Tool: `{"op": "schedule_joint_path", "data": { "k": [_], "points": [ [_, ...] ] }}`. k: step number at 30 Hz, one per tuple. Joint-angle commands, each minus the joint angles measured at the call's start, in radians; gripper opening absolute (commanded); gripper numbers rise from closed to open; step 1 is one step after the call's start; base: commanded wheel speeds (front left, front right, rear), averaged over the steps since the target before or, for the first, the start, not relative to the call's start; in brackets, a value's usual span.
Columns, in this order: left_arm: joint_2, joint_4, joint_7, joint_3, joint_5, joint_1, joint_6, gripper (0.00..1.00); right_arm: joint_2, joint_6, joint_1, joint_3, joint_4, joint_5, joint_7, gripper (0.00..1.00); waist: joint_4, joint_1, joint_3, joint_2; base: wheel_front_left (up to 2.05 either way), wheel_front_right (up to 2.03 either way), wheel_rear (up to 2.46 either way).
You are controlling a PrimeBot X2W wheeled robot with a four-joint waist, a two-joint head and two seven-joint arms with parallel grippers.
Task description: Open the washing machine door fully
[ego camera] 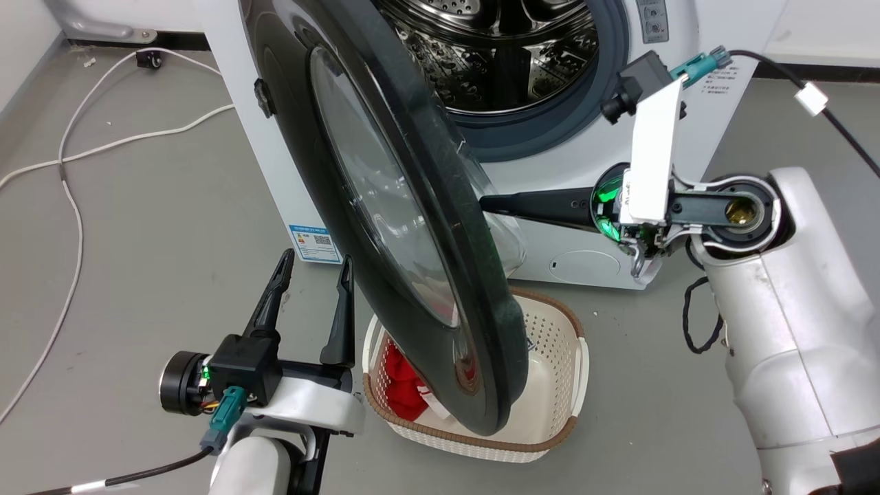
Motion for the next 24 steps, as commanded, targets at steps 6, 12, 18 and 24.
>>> {"op": "schedule_joint_path", "data": {
  "k": [6,12,18,24],
  "points": [
    [-0.001,-0.001,-0.002,-0.001,0.004,0.014,0.002,1.00,0.006,0.000,0.036,0.031,-0.009,0.039,-0.059,0.00,0.002,0.0002,-0.002,0.0000,0.00,0.00,0.00],
    [-0.001,-0.006,-0.002,0.013,0.007,0.017,0.004,1.00,0.003,0.000,0.069,-0.036,-0.050,0.021,-0.296,0.00,-0.021,0.0002,0.004,0.0000,0.00,0.00,0.00],
    [-0.001,-0.008,-0.002,0.035,0.009,0.025,0.006,1.00,-0.008,0.000,0.162,-0.151,-0.087,-0.051,-0.603,0.00,-0.050,0.0002,-0.005,0.0000,0.00,0.00,0.00],
    [0.000,-0.013,-0.002,0.062,0.013,0.040,0.006,1.00,-0.024,0.000,0.323,-0.239,-0.138,-0.078,-0.789,0.00,-0.077,0.0002,-0.013,0.0000,0.00,0.00,0.00]
  ]
}}
